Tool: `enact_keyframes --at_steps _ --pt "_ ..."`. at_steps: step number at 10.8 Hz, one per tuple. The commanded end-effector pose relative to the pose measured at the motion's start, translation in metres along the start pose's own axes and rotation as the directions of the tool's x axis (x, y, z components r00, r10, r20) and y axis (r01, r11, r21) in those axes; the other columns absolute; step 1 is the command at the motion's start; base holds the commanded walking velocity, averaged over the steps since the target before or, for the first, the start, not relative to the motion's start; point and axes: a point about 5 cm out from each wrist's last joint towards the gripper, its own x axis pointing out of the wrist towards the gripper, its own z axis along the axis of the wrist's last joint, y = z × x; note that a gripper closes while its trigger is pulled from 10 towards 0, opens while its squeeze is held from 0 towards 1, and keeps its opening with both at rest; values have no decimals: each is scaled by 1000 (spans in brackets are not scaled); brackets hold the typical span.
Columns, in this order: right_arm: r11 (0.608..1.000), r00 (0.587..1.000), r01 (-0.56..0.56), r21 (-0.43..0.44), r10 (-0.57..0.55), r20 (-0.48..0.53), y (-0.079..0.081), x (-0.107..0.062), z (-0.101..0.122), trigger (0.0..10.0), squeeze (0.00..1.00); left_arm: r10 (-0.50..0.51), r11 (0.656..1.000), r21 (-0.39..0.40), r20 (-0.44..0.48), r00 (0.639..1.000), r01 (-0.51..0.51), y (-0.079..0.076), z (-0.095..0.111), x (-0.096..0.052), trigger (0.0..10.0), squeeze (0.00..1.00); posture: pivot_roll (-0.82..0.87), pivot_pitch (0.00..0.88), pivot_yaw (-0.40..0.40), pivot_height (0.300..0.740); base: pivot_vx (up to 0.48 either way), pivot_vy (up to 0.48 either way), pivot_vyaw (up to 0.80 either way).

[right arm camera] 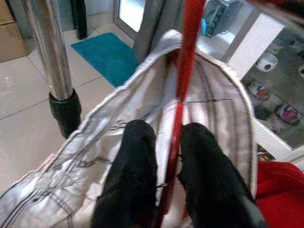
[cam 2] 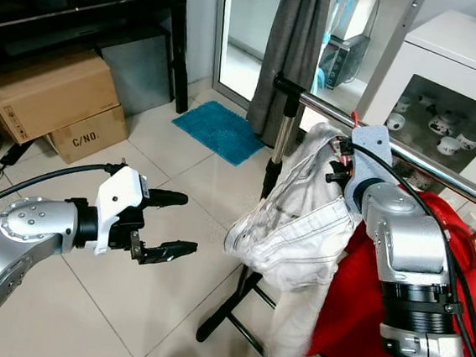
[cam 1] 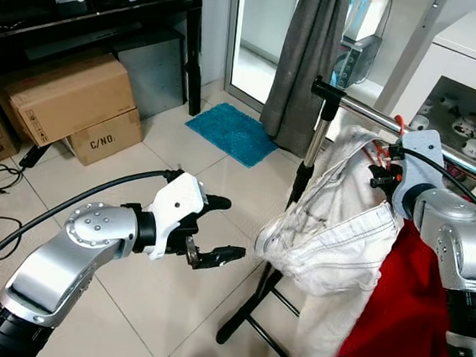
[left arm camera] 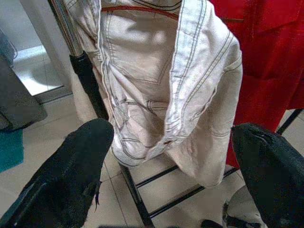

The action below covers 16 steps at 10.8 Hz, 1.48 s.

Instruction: Hang hanger

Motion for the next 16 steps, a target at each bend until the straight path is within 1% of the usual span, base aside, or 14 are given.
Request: enact_keyframes --at_steps 1,2,3,5,6,8,9,10,11,12,14,15,16 --pt "1000 1000 -13 -11 13 16 -1 -3 5 0 0 7 1000 14 31 999 -8 1 7 -3 10000 600 -44 0 -39 740 0 0 0" --pt "999 999 -39 -7 39 16 2 -6 4 0 0 16 1000 20 46 999 -17 4 10 -4 10000 596 -46 0 -39 740 0 0 0" --pt "999 999 -44 -4 44 13 2 -8 1 0 0 43 999 19 40 998 -44 8 8 -6 10000 584 -53 0 -27 740 0 0 0" --pt "999 999 -53 -3 53 10 4 -13 -5 0 0 85 996 39 18 996 -86 11 5 -4 10000 576 -58 0 -3 740 0 0 0" --pt "999 999 -47 -16 47 16 5 -14 -5 0 0 102 994 50 1 995 -102 14 4 -3 10000 573 -65 0 5 740 0 0 0" --pt "997 996 -61 -43 63 64 10 -17 4 0 0 127 989 72 12 992 -127 18 5 -2 10000 537 -71 0 13 740 0 0 0" --pt "995 989 -92 -48 97 111 17 -21 8 0 0 171 980 93 44 984 -174 20 5 -3 10000 502 -80 0 19 740 0 0 0" --pt "994 985 -102 -47 108 132 21 -23 10 0 0 225 967 112 60 973 -231 23 4 -3 10000 478 -81 0 21 740 0 0 0" --pt "995 978 -90 -40 95 184 21 -26 14 0 0 238 968 67 82 968 -244 24 3 -4 10000 498 -78 0 26 740 0 0 0" --pt "997 965 -74 -27 78 252 20 -32 18 0 0 296 955 11 72 952 -298 24 -2 -5 10000 529 -69 0 24 740 0 0 0" --pt "997 943 -74 -14 75 323 18 -39 27 0 0 350 937 -31 69 934 -349 20 -4 -3 10000 506 -60 0 17 740 0 0 0" --pt "996 933 -84 -24 88 348 21 -42 29 0 0 383 924 -23 73 921 -383 22 -6 -1 10000 506 -59 0 17 740 0 0 0" --pt "994 932 -102 -46 112 346 26 -46 26 0 0 396 918 -6 66 916 -397 22 -9 0 10000 502 -64 0 18 740 0 0 0"
